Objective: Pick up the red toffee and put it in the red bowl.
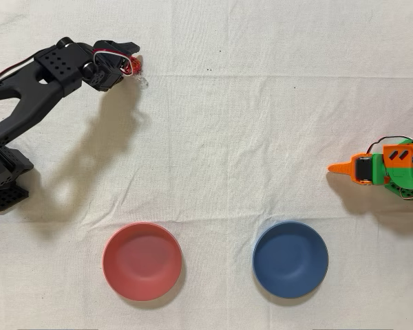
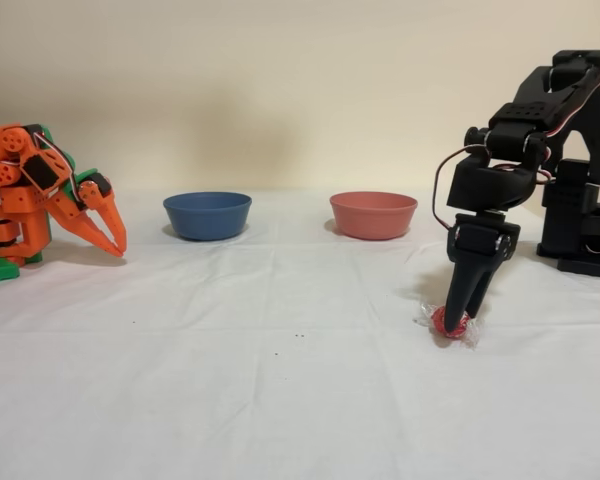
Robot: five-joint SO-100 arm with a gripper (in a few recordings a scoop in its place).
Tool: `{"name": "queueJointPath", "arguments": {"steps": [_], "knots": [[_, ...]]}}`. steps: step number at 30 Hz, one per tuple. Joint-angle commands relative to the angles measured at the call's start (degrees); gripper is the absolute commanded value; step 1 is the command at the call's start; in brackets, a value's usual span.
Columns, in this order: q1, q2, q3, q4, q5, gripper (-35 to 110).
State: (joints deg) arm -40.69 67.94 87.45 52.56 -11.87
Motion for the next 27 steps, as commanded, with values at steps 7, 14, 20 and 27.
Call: {"name": "queueJointPath", "arguments": {"steps": [7,14,20,27], "knots": [[1.23,0.62,-3.78,0.79,-2.72,32],[1.76,-0.35,-6.68,2.46,-3.34,32],[1.58,-1.23,-7.21,2.72,-3.34,29],[1.67,-1.32,-7.47,2.72,-3.69,18]]}}
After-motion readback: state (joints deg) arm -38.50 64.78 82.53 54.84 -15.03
